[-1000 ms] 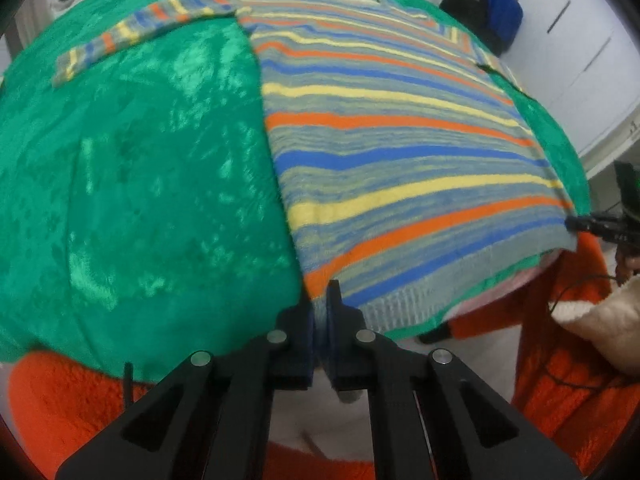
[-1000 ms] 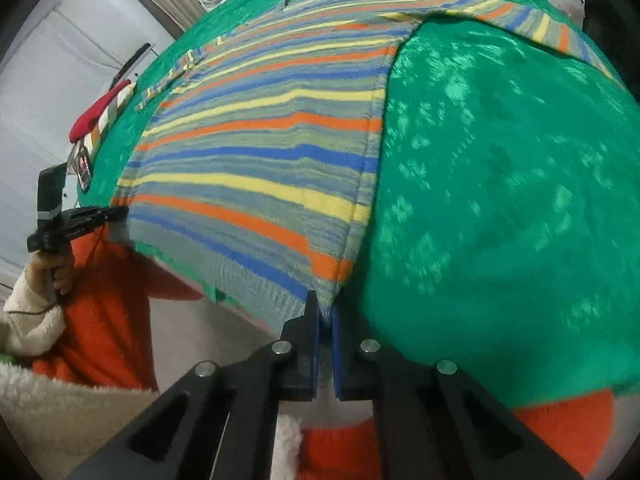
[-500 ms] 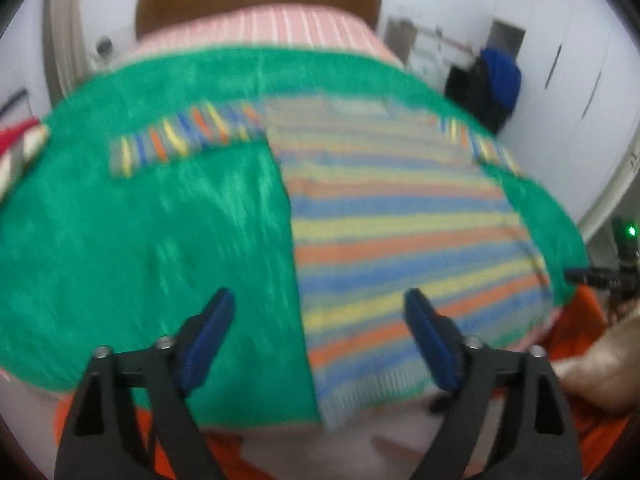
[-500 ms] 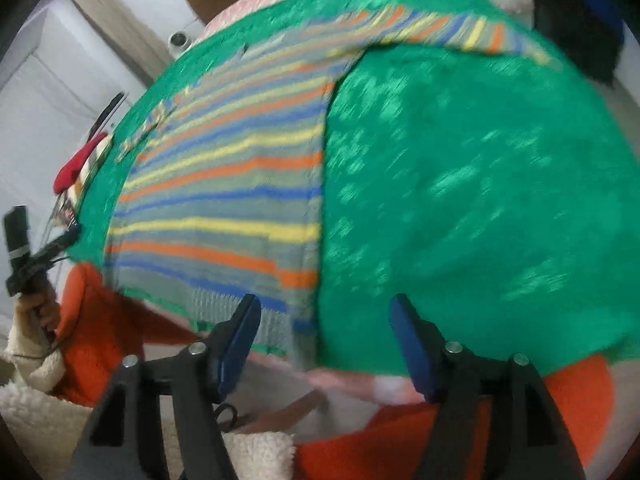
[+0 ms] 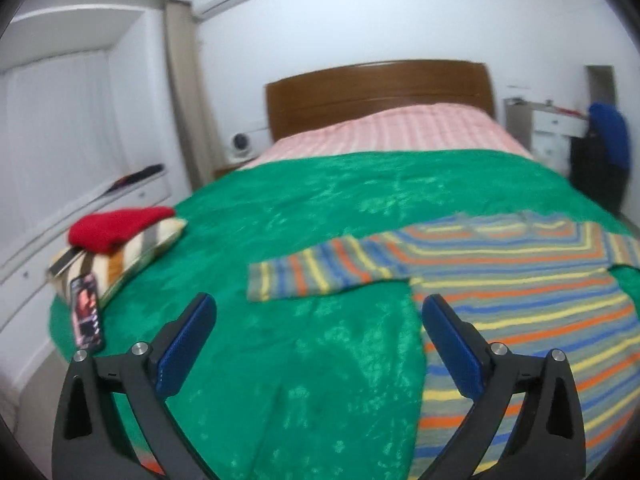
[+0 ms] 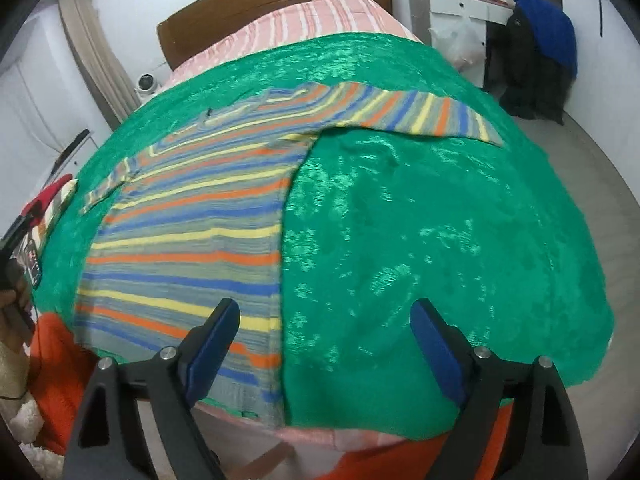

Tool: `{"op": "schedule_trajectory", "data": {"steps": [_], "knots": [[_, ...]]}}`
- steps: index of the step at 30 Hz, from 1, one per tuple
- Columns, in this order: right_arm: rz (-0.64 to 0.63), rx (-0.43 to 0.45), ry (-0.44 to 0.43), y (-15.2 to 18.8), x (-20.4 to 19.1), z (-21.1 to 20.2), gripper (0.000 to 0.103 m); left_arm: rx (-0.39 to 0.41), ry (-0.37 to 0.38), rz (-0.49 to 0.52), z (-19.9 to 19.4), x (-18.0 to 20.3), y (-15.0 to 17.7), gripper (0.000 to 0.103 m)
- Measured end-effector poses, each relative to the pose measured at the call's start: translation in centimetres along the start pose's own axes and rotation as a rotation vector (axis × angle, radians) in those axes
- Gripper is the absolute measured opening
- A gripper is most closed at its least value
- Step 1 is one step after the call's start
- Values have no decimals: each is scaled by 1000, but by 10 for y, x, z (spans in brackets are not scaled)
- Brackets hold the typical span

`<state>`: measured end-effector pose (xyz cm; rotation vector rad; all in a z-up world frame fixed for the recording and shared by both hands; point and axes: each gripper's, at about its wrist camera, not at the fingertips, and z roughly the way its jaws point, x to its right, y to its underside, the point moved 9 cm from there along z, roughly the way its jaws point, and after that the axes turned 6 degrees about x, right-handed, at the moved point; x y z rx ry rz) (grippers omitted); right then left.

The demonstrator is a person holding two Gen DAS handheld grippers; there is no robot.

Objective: Fold small clothes
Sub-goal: 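Open both tools and lift them away from the sweater hem, then grasp the sweater side with the right tool, fold it over the body, release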

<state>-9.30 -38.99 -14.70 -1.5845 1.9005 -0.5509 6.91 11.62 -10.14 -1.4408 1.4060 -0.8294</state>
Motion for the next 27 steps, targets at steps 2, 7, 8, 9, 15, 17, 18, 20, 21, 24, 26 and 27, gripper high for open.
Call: {"op": "schedule_trajectory", "data": {"steps": [2, 7, 8, 9, 15, 17, 18, 20, 21, 24, 26, 27], "knots": [[-3, 0, -15, 1, -6, 3, 87, -48, 64, -19, 2, 7, 15, 103], [-13, -30, -45, 12, -19, 16, 87, -189, 163, 9, 12, 23, 50, 103], [-7, -31, -61, 14, -21, 18, 87, -228, 177, -7, 17, 24, 57, 103], [-1, -32, -68, 15, -23, 20, 87, -258, 190, -29, 21, 24, 64, 103], [73, 27, -146, -16, -17, 27, 86, -328, 250, -115, 33, 13, 92, 103], [137, 90, -145, -49, 6, 27, 86, -341, 263, -162, 35, 6, 99, 103], [195, 128, -138, -69, 25, 26, 86, -348, 263, -180, 35, 3, 102, 103], [326, 191, -134, -102, 65, 24, 86, -368, 268, -225, 39, 0, 105, 103], [397, 207, -139, -113, 85, 26, 86, -370, 270, -241, 39, 0, 105, 103], [628, 175, -187, -126, 142, 48, 85, -377, 245, -252, 45, 0, 110, 103], [745, 150, -196, -120, 170, 65, 80, -386, 224, -218, 50, 3, 113, 103], [785, 142, -197, -117, 179, 71, 78, -389, 216, -196, 51, 5, 114, 103]]}}
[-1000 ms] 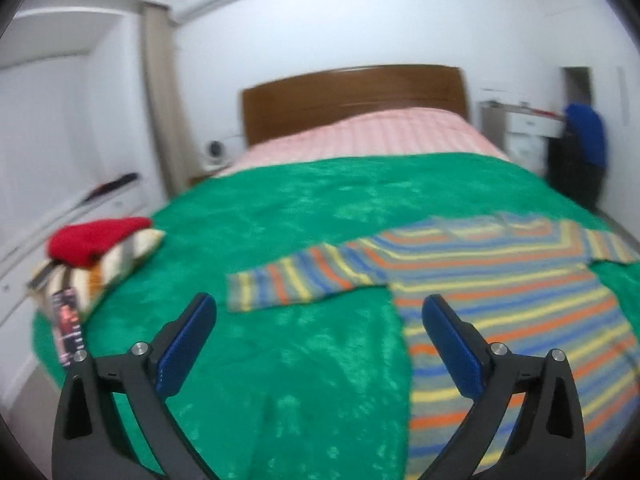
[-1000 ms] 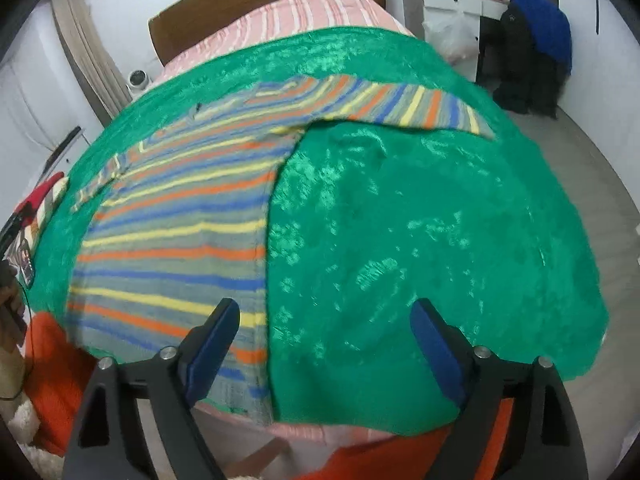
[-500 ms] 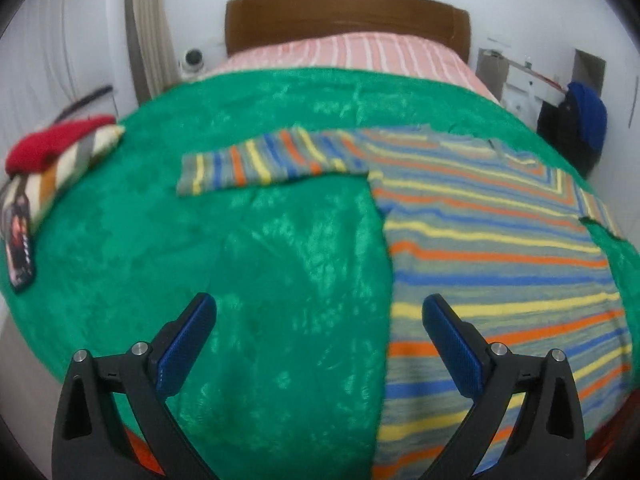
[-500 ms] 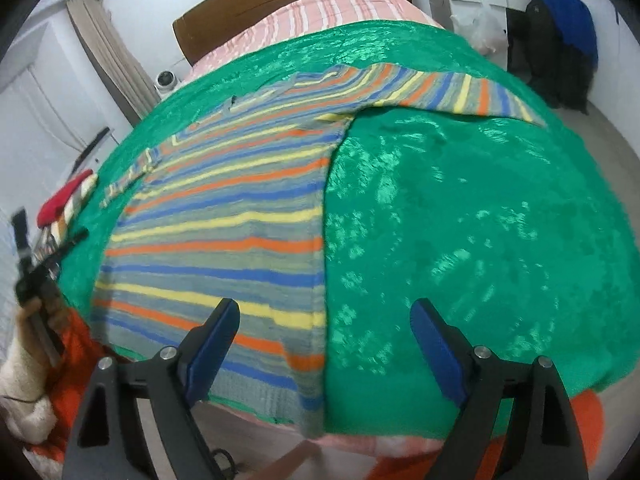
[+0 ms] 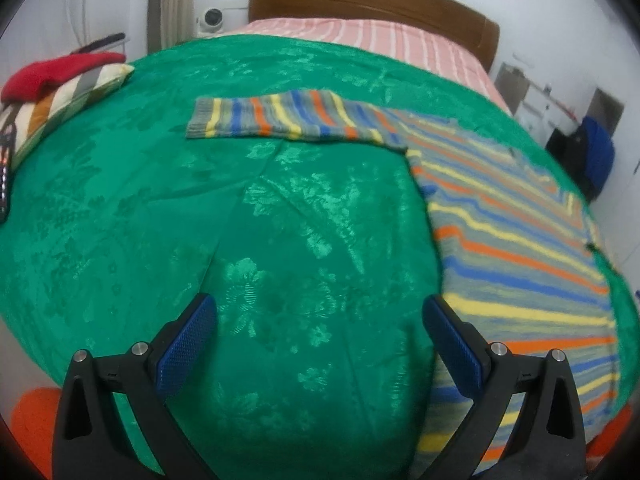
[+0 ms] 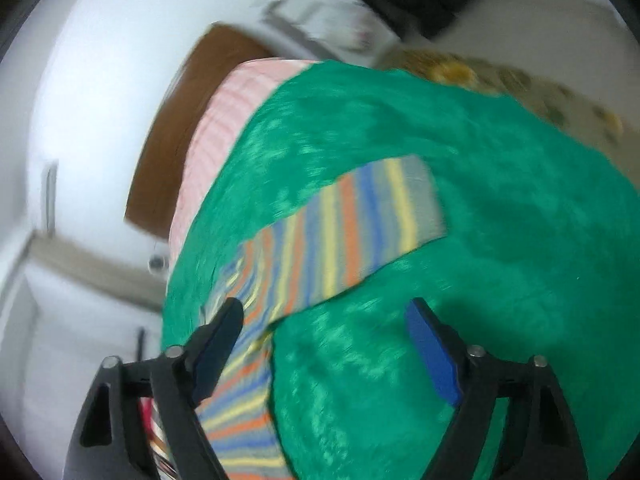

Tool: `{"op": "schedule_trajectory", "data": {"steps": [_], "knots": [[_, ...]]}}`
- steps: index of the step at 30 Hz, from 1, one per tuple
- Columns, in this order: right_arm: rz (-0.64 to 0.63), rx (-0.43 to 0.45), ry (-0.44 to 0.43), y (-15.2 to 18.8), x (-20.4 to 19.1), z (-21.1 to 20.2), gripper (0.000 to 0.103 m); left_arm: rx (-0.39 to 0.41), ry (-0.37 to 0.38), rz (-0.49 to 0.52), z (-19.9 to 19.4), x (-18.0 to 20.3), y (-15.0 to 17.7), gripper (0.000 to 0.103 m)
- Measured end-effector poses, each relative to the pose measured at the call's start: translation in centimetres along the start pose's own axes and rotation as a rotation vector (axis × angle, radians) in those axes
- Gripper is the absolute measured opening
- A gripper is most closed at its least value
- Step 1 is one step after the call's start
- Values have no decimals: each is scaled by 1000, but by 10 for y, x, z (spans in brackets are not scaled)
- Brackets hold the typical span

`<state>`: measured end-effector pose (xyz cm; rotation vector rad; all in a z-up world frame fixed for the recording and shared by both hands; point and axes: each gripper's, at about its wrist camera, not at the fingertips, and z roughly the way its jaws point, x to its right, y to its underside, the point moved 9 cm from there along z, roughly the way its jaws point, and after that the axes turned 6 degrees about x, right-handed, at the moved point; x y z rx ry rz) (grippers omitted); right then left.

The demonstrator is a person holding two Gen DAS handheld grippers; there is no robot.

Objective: Fold small clothes
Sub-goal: 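Grasp the sweater side with the right tool, fold it over the body, release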

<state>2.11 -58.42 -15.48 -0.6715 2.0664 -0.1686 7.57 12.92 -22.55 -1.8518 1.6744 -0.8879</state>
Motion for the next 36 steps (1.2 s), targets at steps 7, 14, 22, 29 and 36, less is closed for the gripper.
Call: {"op": "schedule_trajectory", "data": {"steps": [7, 14, 22, 29, 36], "knots": [[270, 43, -11, -25, 48, 25, 73, -14, -56, 126, 7, 13, 10, 103], [300, 56, -18, -45, 64, 63, 55, -10, -62, 136, 8, 15, 12, 103], [248, -16, -17, -54, 68, 78, 3, -18, -61, 127, 8, 13, 12, 103], [-174, 31, -90, -65, -87, 54, 3, -13, -54, 105, 12, 11, 9, 103], [-462, -128, -317, 39, -294, 97, 3, 3, -91, 107, 10, 3, 8, 103]]}}
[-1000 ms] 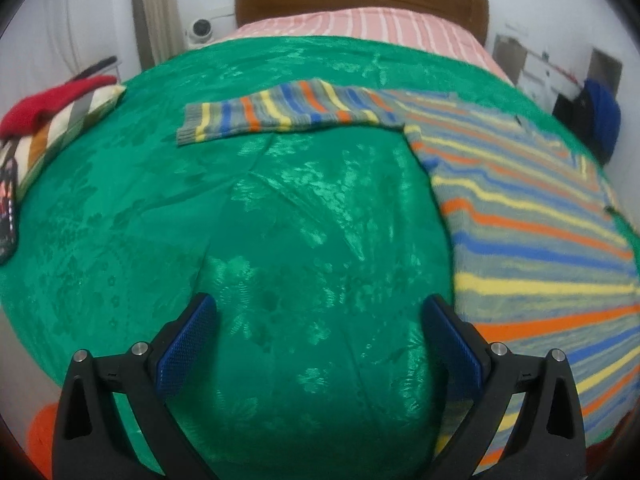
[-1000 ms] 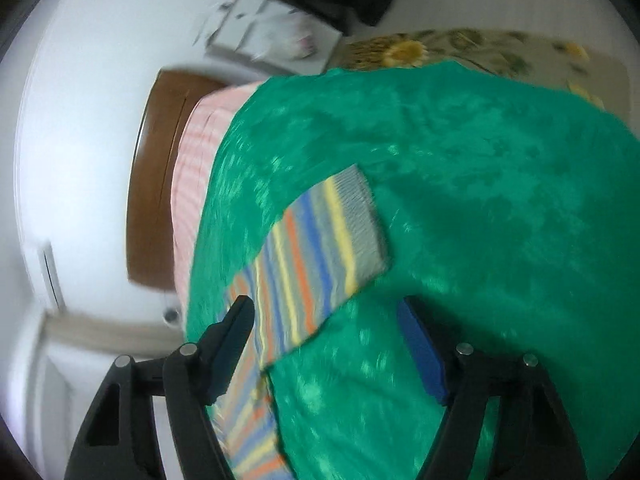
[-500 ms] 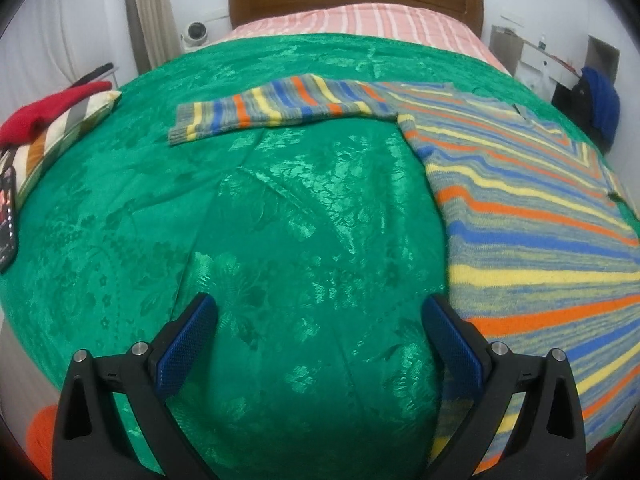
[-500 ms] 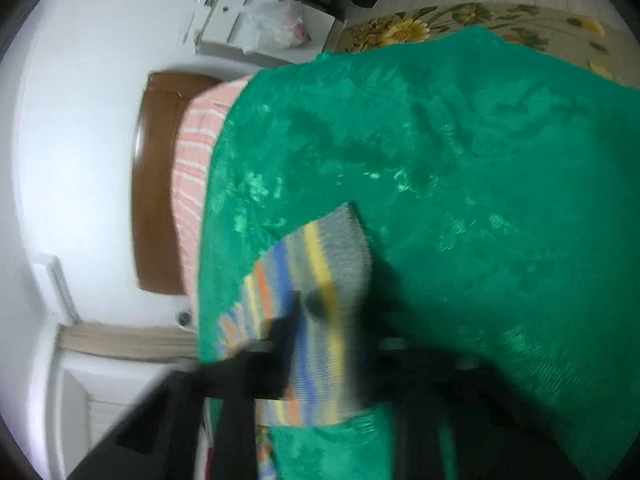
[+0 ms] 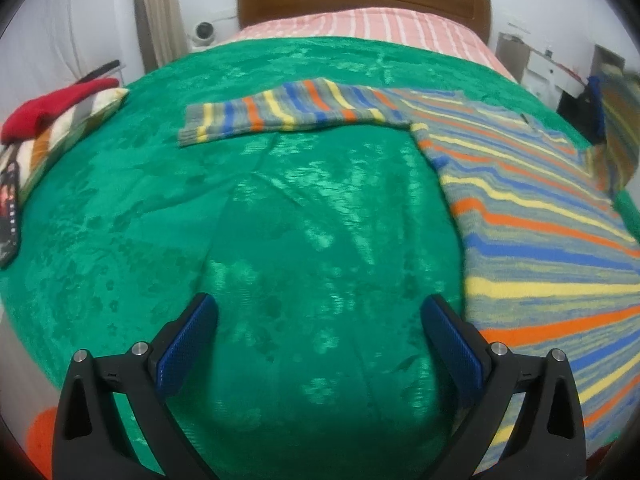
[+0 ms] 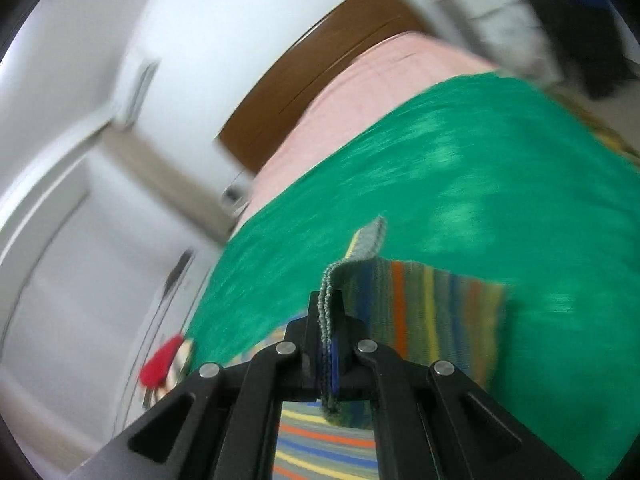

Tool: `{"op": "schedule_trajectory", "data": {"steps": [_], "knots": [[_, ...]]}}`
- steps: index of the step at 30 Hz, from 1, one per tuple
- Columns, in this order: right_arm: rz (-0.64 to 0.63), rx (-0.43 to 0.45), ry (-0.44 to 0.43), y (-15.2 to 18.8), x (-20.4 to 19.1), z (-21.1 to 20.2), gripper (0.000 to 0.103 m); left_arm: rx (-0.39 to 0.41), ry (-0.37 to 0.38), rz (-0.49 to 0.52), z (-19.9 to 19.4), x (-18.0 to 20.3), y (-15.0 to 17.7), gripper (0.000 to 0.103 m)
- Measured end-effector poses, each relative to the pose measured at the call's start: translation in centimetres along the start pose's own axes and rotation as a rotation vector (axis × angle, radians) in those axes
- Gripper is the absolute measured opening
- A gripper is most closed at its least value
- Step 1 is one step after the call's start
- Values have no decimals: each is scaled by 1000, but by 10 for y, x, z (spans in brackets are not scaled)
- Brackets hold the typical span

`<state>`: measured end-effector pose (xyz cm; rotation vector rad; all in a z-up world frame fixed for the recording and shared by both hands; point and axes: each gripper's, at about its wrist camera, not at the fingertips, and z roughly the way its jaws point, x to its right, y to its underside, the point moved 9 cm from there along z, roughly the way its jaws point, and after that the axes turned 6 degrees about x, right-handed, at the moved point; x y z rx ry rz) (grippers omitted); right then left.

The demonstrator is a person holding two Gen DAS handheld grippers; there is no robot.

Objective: Fold small clothes

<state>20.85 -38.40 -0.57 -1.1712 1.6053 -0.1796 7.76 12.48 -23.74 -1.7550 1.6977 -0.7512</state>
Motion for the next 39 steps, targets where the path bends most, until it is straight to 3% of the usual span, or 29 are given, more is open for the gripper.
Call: {"op": "schedule_trajectory", "data": {"steps": [2, 3, 5, 8, 12, 18, 20, 23, 27, 32, 39], "knots": [[-61, -50, -22, 23, -38, 44, 8, 2, -8, -5, 1, -3, 0, 103], [-64, -78, -41, 36, -49, 61, 16, 0, -5, -10, 1, -4, 0, 103], [-5, -166, -108, 71, -65, 96, 70, -5, 2, -20, 2, -5, 0, 103], [39, -215, -137, 105, -70, 116, 71, -12, 8, -24, 3, -5, 2, 103], [-38, -242, -43, 132, -41, 94, 71, -24, 5, -33, 6, -5, 3, 103], [-287, -142, 321, 144, 68, -5, 71, 7, -21, -44, 4, -3, 6, 103], [-325, -106, 434, 138, 102, -29, 71, 22, -43, -27, 3, -1, 7, 103], [-309, -51, 533, 139, 143, -65, 71, 28, -44, 5, 3, 2, 6, 103], [-231, -25, 575, 154, 182, -90, 78, 12, -18, -15, 5, 0, 6, 103], [-212, 10, 511, 158, 188, -94, 89, 23, -32, 3, 5, 2, 6, 103], [-233, 23, 493, 163, 190, -84, 91, 20, -36, 0, 5, 3, 7, 103]]}}
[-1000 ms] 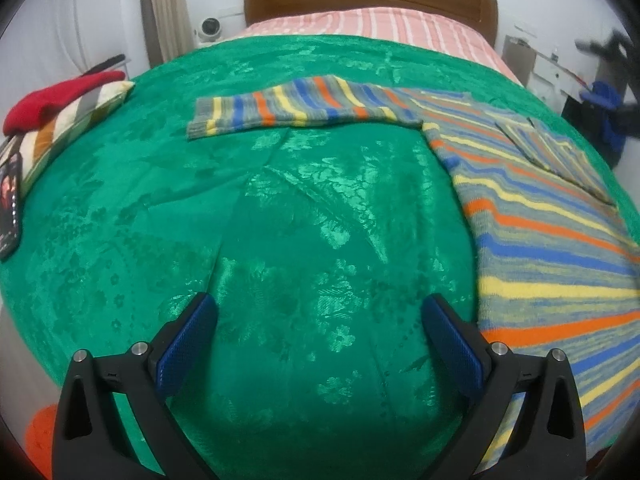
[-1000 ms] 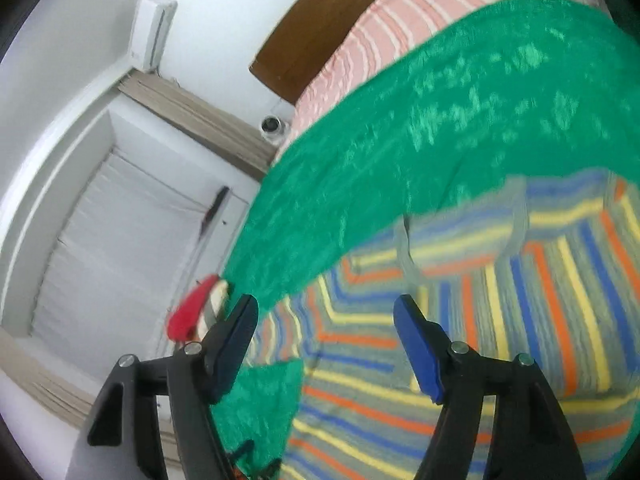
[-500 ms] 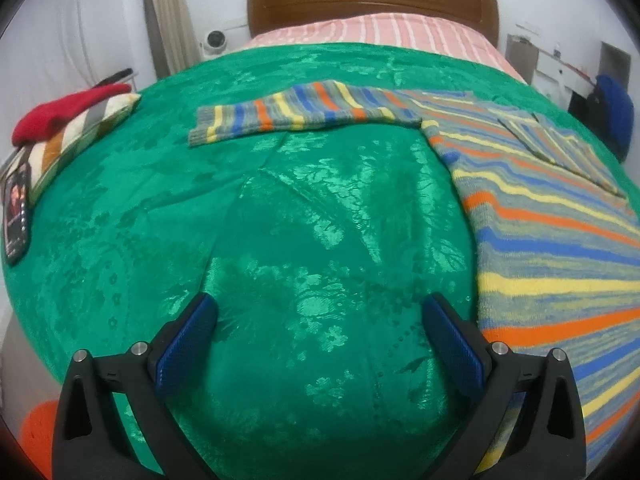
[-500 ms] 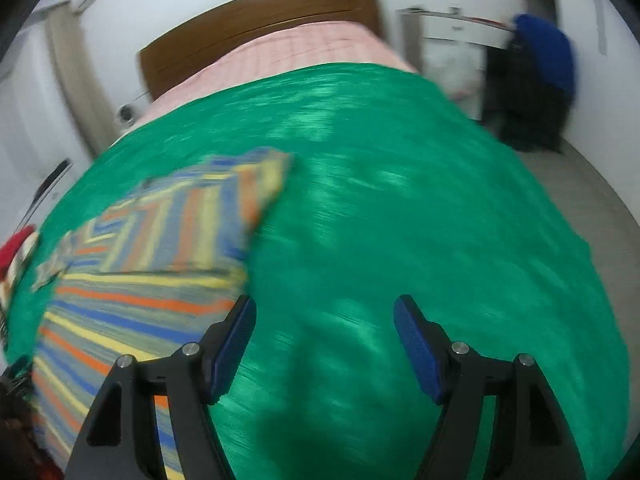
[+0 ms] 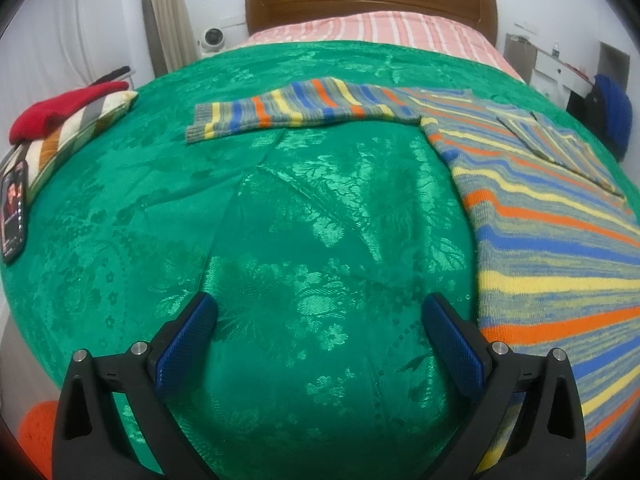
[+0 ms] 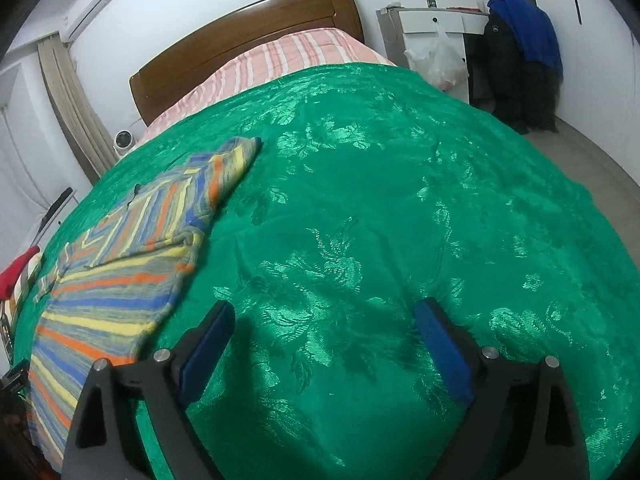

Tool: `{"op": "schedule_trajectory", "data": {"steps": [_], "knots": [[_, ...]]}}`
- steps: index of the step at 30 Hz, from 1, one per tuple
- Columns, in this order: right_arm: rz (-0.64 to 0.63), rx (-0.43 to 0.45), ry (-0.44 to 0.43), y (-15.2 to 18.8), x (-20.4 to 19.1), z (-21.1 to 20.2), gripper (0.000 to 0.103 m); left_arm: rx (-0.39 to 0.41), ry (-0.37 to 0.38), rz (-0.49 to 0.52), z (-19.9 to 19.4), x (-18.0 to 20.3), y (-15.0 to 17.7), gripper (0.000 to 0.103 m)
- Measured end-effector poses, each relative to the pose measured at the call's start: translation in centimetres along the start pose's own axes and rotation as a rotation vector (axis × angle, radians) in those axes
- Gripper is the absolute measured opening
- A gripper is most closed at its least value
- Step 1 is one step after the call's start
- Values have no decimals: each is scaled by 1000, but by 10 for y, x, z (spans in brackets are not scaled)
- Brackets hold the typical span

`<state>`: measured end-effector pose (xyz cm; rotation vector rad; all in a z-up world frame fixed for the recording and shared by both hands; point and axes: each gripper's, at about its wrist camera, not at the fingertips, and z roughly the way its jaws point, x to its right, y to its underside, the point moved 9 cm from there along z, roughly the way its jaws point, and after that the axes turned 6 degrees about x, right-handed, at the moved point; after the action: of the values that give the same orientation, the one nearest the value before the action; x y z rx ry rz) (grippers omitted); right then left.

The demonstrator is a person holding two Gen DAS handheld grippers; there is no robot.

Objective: Fold small clothes

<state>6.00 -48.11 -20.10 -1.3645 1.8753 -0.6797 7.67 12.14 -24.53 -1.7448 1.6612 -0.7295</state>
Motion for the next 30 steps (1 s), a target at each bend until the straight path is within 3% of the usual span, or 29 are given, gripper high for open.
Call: {"op": "schedule_trajectory", "data": {"steps": [30], "knots": [[-11, 11, 3, 3, -2, 2, 92, -8, 1, -7, 0, -1, 0, 103]]}}
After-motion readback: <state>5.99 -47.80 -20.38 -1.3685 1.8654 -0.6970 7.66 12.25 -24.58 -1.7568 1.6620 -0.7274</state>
